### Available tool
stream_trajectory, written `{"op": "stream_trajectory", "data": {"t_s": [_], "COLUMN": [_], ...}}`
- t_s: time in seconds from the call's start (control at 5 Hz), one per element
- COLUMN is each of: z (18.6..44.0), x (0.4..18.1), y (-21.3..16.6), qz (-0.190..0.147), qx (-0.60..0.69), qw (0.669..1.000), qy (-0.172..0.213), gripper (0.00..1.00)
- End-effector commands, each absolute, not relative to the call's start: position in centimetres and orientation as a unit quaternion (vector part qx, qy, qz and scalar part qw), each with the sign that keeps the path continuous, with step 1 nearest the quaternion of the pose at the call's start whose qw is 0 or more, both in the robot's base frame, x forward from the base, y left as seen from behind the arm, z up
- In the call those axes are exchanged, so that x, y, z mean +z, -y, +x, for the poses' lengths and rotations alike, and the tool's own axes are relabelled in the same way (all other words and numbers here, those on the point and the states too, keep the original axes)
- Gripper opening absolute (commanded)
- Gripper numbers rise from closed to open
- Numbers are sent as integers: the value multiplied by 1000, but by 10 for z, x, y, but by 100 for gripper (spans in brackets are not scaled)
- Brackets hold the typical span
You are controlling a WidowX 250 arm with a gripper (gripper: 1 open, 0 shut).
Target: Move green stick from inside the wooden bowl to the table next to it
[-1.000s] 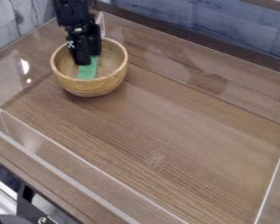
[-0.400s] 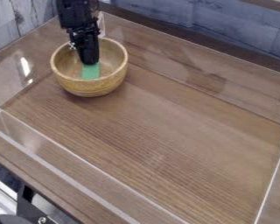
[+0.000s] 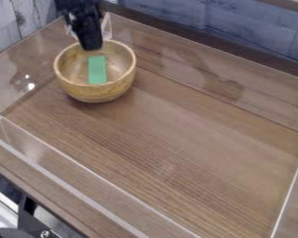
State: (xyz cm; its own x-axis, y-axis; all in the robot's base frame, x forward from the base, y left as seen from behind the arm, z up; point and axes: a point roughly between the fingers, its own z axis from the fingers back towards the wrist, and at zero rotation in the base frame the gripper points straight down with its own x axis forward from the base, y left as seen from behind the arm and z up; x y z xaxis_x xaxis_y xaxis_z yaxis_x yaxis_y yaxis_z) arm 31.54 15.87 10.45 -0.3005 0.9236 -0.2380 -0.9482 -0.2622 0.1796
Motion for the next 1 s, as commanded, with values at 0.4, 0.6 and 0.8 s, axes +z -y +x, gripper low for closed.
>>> {"op": "stream_trajectory", "data": {"t_s": [0.4, 0.6, 0.8], "z": [307, 306, 300], "x": [97, 84, 76], "y": [-161, -167, -160], "qz": [-27, -19, -16], "qx": [776, 770, 772], "qw": [619, 627, 625], "qy": [-116, -118, -118], "gripper": [100, 100, 0]}}
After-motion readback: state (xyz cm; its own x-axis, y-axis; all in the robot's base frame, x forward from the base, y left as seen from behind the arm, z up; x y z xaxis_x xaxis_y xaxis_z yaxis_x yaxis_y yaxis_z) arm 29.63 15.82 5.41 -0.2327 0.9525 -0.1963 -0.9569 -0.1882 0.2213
